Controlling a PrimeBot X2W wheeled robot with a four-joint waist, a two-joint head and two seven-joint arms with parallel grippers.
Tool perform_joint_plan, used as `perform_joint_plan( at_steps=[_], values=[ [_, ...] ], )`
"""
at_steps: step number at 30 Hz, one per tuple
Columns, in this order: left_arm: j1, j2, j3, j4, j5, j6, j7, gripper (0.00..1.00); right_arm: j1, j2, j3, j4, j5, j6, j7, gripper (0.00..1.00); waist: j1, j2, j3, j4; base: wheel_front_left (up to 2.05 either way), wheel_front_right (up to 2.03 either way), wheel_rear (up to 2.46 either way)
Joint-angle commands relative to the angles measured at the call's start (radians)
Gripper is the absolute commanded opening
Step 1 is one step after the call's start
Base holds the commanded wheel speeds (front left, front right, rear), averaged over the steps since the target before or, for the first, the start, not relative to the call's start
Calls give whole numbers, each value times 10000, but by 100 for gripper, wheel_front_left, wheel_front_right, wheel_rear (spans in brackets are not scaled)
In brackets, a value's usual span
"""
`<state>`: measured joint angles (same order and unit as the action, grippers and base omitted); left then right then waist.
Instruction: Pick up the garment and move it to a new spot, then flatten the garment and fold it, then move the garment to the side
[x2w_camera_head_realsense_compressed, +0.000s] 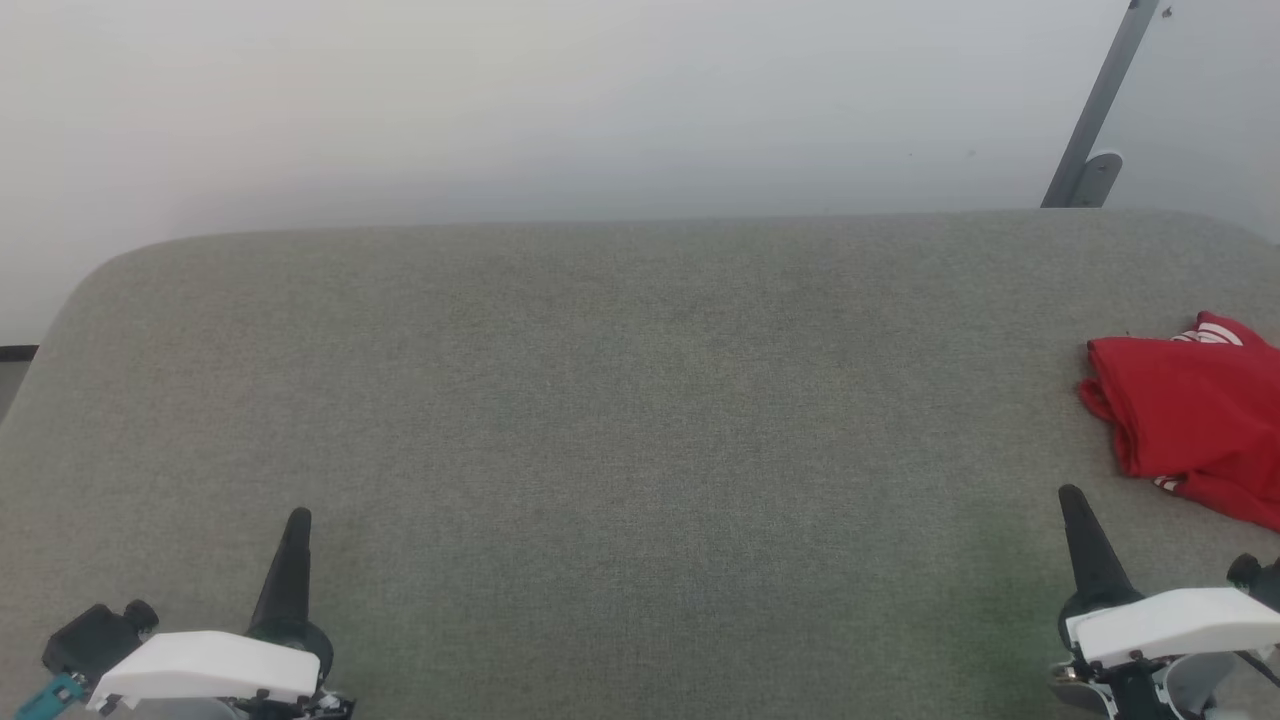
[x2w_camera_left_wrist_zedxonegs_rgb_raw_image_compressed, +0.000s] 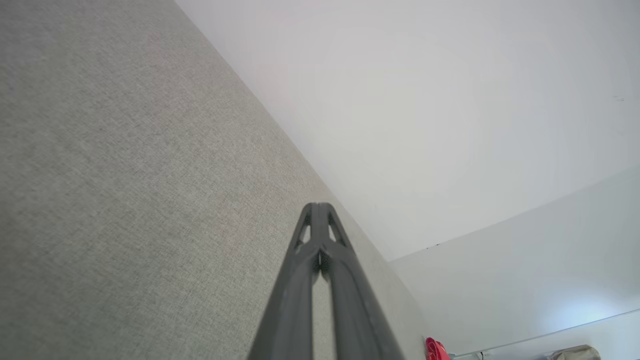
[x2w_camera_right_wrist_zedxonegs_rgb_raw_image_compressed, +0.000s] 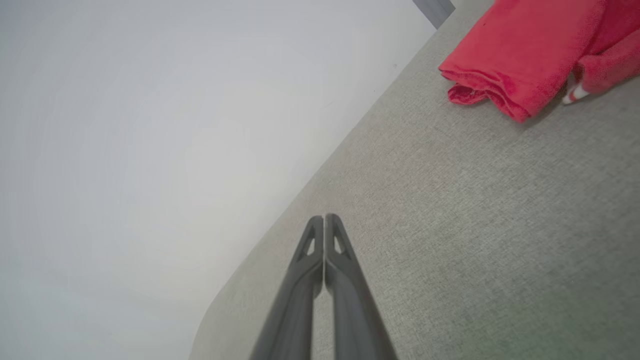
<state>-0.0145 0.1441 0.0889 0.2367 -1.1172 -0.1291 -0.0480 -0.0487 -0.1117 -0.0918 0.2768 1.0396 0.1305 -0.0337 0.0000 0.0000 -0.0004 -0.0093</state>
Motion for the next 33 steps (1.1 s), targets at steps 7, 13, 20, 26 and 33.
perform_joint_plan(
  at_steps=[7,13,20,26,33],
  values=[
    [-353,-84,100,-61,-754,-14,247,0,-306,72,-51,-171,887,3,236,0,0,0,4,10,0,0,0],
    [-430,-186,119,-46,-1247,-15,417,0,-334,139,-75,-193,1462,3,383,0,0,0,6,18,0,0,0],
    [-523,-301,143,-30,-1817,-16,599,0,-399,215,-99,-218,2095,3,554,0,0,0,10,27,0,0,0],
    [-600,-393,162,-16,-2266,-18,752,0,-435,273,-120,-239,2603,3,693,0,0,0,13,34,0,0,0],
    [-663,-488,187,2,-2740,-19,912,0,-479,335,-140,-262,3169,3,835,0,0,0,16,43,0,0,0]
  ],
)
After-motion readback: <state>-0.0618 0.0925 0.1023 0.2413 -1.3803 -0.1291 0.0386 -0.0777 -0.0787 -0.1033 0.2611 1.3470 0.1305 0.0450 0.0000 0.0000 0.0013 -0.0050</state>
